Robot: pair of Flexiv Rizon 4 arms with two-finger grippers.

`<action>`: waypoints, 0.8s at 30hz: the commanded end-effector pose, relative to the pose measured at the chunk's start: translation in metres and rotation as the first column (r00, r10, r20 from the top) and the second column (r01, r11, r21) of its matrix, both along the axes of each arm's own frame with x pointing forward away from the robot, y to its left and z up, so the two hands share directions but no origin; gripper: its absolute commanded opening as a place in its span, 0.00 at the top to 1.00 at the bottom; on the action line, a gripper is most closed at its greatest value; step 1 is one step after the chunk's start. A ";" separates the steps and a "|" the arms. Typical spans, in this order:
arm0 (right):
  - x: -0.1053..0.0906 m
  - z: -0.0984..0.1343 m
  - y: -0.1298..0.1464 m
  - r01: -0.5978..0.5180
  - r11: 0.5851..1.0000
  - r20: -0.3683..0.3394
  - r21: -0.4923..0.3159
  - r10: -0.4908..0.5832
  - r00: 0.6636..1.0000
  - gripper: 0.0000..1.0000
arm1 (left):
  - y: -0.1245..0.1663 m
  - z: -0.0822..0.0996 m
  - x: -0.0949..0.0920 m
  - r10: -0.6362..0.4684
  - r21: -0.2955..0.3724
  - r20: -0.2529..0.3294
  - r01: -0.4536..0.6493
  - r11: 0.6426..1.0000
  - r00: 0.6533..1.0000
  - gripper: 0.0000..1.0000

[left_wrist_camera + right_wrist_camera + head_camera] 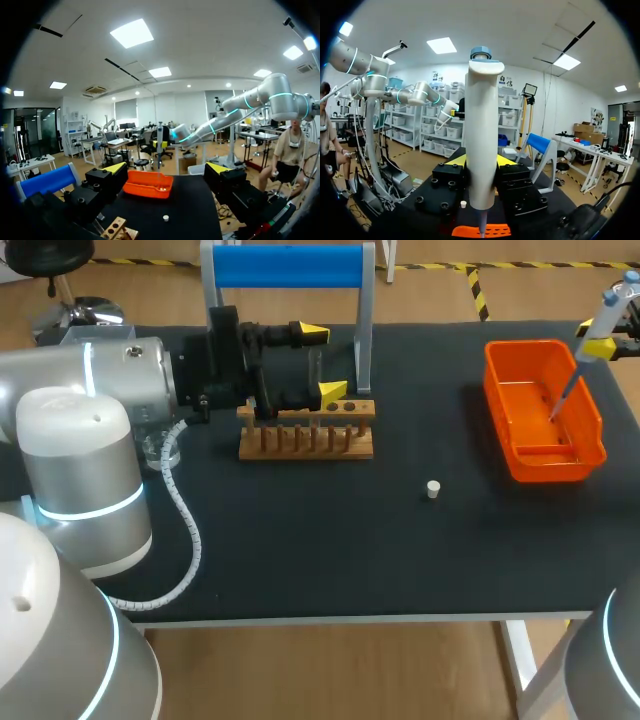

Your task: Invert the test tube, pick up the pipette, mount the tip to pipette, aspirate from beaker and dispense into the tube, eject the tip, return the pipette, and cap with the stopper.

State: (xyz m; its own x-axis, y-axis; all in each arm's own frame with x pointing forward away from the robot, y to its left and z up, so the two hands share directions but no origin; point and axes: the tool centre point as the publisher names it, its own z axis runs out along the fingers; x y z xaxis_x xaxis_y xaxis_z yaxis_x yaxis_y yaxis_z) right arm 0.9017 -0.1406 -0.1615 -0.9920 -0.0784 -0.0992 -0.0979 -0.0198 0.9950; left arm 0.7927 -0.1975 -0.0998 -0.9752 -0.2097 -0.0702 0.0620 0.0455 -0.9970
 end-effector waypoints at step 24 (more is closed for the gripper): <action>0.001 0.000 -0.002 -0.006 1.000 0.000 0.000 0.006 1.000 1.00 | -0.161 0.035 0.022 0.065 0.135 -0.070 -0.055 0.989 0.995 0.00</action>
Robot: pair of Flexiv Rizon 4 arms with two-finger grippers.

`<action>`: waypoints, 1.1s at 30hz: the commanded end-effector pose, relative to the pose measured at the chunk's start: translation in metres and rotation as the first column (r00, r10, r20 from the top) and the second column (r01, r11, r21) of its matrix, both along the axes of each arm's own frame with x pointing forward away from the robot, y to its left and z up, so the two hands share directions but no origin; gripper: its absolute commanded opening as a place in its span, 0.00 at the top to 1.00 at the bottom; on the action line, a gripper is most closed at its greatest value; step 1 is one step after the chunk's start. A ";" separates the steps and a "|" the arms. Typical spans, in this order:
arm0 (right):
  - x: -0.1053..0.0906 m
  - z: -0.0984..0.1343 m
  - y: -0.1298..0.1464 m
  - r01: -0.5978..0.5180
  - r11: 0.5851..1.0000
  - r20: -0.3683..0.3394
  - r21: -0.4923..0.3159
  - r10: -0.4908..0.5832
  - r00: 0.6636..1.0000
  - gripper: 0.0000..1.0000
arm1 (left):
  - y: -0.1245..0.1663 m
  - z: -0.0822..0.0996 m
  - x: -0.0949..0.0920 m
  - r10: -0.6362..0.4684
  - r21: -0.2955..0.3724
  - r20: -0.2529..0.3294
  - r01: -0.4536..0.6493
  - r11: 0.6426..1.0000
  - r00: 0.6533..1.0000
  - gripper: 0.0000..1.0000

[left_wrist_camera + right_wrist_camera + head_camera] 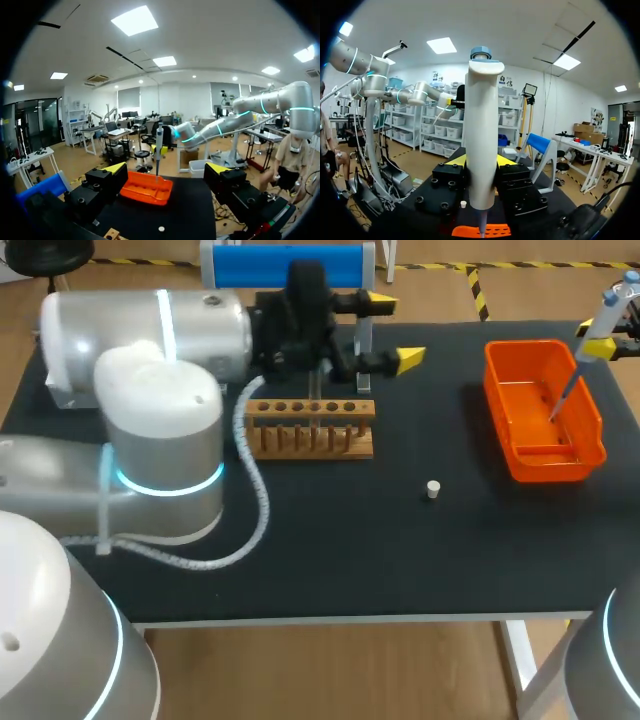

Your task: Invert the test tube, pick up the pipette, mount the tip to pipette, aspirate from beaker and dispense into the tube, eject the tip, return the pipette, and cap with the stopper.

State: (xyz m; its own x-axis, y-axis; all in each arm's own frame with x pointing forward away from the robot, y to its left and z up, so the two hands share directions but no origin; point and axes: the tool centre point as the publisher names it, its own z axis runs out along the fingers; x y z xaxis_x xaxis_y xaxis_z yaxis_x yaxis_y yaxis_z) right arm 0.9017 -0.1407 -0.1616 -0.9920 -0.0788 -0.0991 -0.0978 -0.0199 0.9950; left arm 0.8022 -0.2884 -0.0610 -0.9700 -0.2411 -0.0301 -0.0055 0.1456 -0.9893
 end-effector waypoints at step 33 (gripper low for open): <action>0.001 0.000 -0.002 -0.005 1.000 0.000 0.000 0.005 1.000 1.00 | -0.172 0.006 0.029 -0.034 0.017 -0.008 0.034 0.999 0.999 1.00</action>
